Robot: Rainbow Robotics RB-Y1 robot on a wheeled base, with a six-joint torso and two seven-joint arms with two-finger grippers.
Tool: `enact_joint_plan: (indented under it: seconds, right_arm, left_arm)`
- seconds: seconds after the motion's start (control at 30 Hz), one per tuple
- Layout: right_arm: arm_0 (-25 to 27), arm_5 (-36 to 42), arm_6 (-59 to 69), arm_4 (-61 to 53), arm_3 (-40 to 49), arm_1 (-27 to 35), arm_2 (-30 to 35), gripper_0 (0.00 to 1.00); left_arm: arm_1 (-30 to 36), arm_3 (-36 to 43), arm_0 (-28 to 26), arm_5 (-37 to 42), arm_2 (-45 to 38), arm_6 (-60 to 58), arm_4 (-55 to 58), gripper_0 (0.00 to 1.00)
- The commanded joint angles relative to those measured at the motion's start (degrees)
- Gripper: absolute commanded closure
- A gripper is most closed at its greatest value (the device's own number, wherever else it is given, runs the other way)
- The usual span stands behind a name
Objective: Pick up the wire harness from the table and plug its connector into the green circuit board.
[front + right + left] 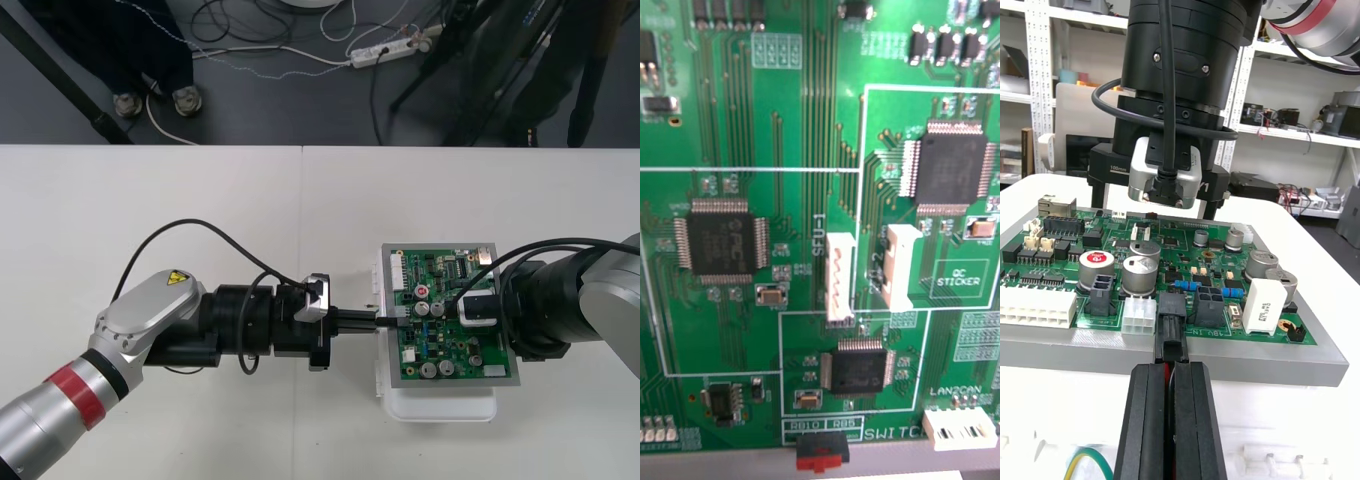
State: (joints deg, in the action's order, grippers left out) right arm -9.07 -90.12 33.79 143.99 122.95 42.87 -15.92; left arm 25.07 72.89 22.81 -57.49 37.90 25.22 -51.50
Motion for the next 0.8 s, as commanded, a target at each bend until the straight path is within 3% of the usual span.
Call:
enact_joint_plan:
  seconds: [0.03, 0.8]
  right_arm:
    - [-1.3, 0.1, 1.5, -1.5, 1.3, -2.0, -1.0, 0.00]
    - [-1.3, 0.1, 1.4, -1.2, 1.3, -2.0, -1.0, 0.00]
  left_arm:
    - [-2.9, 3.8, -0.8, 1.5, 1.0, 3.8, 0.5, 1.00]
    - [-4.2, 3.7, -0.9, 1.5, 1.1, 3.8, 0.9, 1.00]
